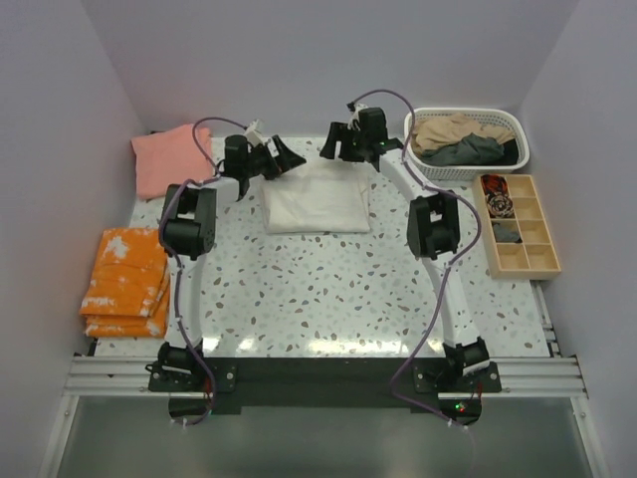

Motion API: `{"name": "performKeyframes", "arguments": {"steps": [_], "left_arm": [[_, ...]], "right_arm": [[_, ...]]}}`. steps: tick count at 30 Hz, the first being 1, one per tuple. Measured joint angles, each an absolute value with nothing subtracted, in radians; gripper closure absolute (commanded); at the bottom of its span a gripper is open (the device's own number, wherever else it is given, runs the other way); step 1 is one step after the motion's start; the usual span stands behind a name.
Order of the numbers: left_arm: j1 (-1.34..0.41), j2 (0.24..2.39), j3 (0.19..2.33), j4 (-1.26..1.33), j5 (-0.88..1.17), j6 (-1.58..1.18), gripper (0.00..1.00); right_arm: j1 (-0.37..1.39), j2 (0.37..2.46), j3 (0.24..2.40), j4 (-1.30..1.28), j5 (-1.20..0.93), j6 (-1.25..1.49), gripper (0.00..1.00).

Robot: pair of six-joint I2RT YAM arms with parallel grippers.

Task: Fold and stack the t-shirts
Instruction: Fold the tshirt

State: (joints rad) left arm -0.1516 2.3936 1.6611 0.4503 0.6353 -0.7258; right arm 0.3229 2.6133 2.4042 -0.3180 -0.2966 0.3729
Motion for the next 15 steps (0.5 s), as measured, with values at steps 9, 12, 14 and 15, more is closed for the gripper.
{"name": "performKeyframes", "arguments": {"steps": [9,12,14,15], "left_arm": [[-0.128,2.387,1.599,0.431,0.561,-0.65,0.0],[-0.123,2.353,1.553,0.429,0.542,-0.617,0.0],[-0.117,2.334,1.529,0.43,0.538,-0.6,0.0],[-0.114,2.32,1.514,0.429,0.537,-0.589,0.0]], "right_arm": [[0.295,2.608,2.271,-0.276,-0.241,0.382,0.21],[0.294,2.581,2.227,-0.263,-0.215,0.378,0.22],[0.29,2.558,2.194,-0.254,-0.204,0.372,0.21],[0.288,2.539,2.16,-0.242,-0.2,0.365,0.21]]}}
